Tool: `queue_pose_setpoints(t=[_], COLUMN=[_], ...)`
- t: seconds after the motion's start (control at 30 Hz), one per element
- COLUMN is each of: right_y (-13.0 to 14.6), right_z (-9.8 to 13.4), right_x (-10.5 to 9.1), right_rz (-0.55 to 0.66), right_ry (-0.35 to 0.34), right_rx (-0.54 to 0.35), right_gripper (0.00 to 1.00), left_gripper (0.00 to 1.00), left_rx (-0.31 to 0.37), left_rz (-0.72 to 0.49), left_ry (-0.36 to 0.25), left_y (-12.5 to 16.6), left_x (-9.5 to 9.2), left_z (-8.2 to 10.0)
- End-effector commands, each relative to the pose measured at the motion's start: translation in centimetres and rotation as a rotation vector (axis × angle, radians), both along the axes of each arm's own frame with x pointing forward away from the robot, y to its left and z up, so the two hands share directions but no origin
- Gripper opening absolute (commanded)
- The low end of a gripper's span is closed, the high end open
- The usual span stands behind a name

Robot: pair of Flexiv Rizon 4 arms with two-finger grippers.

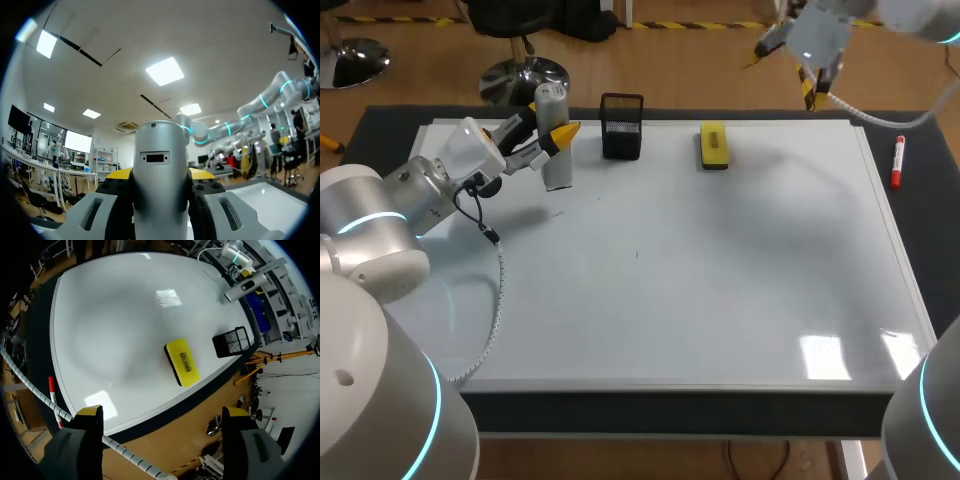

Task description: Pick up the inspection probe, press it on each red-marked spot on the whiteboard one by one, put down the probe, pick up the eraser, and wipe off all the red marks.

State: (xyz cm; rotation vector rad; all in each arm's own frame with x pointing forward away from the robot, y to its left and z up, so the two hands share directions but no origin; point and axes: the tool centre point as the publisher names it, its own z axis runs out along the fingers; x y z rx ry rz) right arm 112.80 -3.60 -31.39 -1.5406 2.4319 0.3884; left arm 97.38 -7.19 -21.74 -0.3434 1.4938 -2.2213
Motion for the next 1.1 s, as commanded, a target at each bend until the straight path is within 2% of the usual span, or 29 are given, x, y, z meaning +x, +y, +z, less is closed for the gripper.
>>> queue_pose_setpoints(t=[0.03, 0.3, 0.43, 0.63, 0.9, 1.1], right_y=[-1.9, -5.0, -6.6, -8.5, -10.4, -10.8], right_z=[2.0, 4.4, 5.3, 6.4, 7.6, 8.1], right_x=[-1.6, -2.6, -2.9, -3.3, -3.3, -3.0], right_rz=[-0.02, -0.115, -0.161, -0.235, -0.336, -0.377], right_ry=[-0.047, -0.069, -0.084, -0.088, -0.092, -0.083], right_rx=[0.035, 0.107, 0.174, 0.213, 0.26, 0.29], right_gripper=[1.0, 1.0, 1.0, 1.0, 1.0, 1.0], left_gripper=[0.0, 0.0, 0.0, 0.0, 0.0, 0.0], left_rx=[-0.001, -0.001, -0.001, -0.001, -0.001, -0.001], left_rz=[-0.003, -0.003, -0.003, -0.003, -0.003, -0.003], left_ry=[-0.001, -0.001, -0.001, -0.001, -0.001, -0.001], left_y=[0.0, 0.0, 0.0, 0.0, 0.0, 0.0], left_x=[0.1, 0.1, 0.1, 0.1, 0.1, 0.1], left_z=[0.0, 0.0, 0.0, 0.0, 0.0, 0.0])
